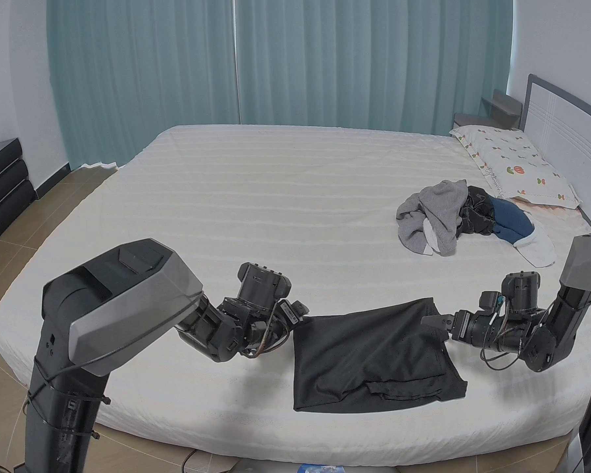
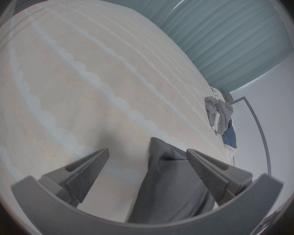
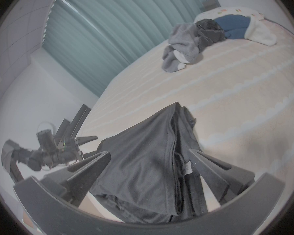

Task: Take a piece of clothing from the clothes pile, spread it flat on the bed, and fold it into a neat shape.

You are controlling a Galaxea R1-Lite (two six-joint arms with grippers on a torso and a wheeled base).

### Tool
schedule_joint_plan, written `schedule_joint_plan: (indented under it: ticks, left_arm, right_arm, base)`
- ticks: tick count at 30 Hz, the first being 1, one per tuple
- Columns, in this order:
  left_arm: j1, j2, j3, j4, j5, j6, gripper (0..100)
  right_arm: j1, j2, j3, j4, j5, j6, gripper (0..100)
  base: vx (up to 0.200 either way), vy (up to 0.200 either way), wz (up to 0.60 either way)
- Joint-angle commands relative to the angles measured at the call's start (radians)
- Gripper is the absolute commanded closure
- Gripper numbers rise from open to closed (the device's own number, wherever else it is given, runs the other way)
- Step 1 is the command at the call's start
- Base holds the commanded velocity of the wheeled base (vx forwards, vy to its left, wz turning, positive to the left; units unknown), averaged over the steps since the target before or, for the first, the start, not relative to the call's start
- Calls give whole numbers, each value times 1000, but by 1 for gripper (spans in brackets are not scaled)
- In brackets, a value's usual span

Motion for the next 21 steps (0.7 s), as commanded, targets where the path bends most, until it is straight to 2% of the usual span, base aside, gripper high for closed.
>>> schedule_joint_plan:
  ticks: [1,5,14,15,19,21]
  left_arm:
    - [29,-62,51,-5,-25,-29,0]
    - [29,-62,51,-5,-26,-30,0]
    - [29,-62,52,-5,-28,-30,0]
    - [29,-62,52,-5,-28,-30,0]
    - [29,-62,52,-5,-28,-30,0]
    - [29,-62,52,-5,-28,-30,0]
  right_arm:
    - [26,41,86,-38,14,-45,0]
    - [19,55,94,-39,15,-85,0]
    - [26,90,86,-41,14,-94,0]
    - [26,101,86,-41,14,-102,100]
    - [19,112,97,-61,9,-165,100]
    - [17,99,111,-65,-4,-166,100]
  base:
    - [0,0,0]
    - [0,0,0]
    - [0,0,0]
    - [0,0,0]
    - [0,0,0]
    - [0,0,0]
